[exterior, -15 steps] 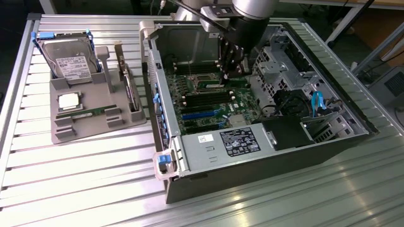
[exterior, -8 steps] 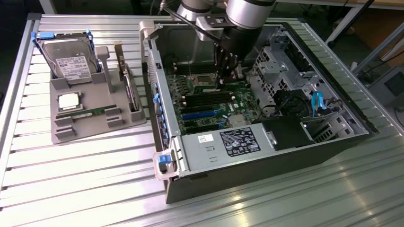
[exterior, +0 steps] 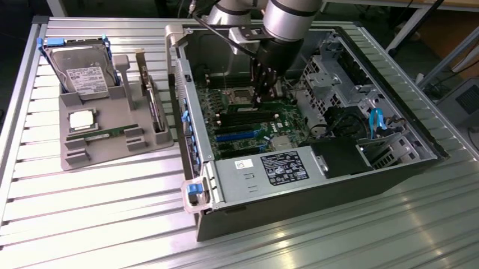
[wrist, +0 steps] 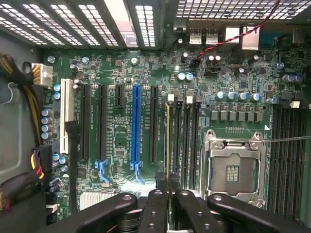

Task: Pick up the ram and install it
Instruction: 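Insert the ram into the slot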

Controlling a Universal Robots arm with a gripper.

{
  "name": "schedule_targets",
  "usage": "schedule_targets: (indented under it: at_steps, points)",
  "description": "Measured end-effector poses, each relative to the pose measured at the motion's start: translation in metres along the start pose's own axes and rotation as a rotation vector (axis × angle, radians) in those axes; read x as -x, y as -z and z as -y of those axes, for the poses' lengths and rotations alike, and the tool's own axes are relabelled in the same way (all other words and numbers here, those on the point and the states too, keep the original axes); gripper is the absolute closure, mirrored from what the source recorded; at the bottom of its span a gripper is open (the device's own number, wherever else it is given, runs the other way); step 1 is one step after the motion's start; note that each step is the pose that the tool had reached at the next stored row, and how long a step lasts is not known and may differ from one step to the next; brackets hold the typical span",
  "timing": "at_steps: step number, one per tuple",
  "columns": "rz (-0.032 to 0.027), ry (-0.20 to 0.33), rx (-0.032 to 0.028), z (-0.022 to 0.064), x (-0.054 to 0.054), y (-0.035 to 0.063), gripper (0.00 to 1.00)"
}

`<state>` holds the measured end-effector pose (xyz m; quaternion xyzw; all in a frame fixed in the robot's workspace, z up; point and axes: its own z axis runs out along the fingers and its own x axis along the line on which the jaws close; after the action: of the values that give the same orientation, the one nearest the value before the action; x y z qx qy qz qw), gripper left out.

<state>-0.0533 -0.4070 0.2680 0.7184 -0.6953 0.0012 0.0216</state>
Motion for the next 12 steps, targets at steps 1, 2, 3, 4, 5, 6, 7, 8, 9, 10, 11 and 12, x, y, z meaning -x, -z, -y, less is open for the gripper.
schedule_targets:
  at_steps: [1, 2, 3, 4, 5, 6, 7, 8, 9, 10, 11, 12]
  points:
    - [0.0002, 0.0, -0.0001, 0.0001, 0.001, -0.002, 0.87]
    - [0.0001, 0.0, -0.0001, 0.0002, 0.001, -0.0036, 0.87]
    - [0.0001, 0.0, -0.0001, 0.0002, 0.002, -0.0049, 0.87]
    - [0.0002, 0.0, -0.0001, 0.0003, 0.002, -0.0076, 0.87]
    - [0.0001, 0.0, -0.0001, 0.0003, 0.002, -0.0095, 0.87]
    - [0.0, 0.0, -0.0001, 0.0004, 0.002, -0.0112, 0.87]
    - [0.0001, 0.0, -0.0001, 0.0004, 0.002, -0.012, 0.87]
    - [0.0001, 0.0, -0.0001, 0.0004, 0.002, -0.0128, 0.87]
    - [0.0002, 0.0, -0.0001, 0.0004, 0.002, -0.0137, 0.87]
    - [0.0001, 0.0, -0.0001, 0.0005, 0.002, -0.0147, 0.87]
    - [0.0001, 0.0, -0.0001, 0.0005, 0.002, -0.0154, 0.87]
    - [0.0001, 0.0, -0.0001, 0.0005, 0.002, -0.0161, 0.87]
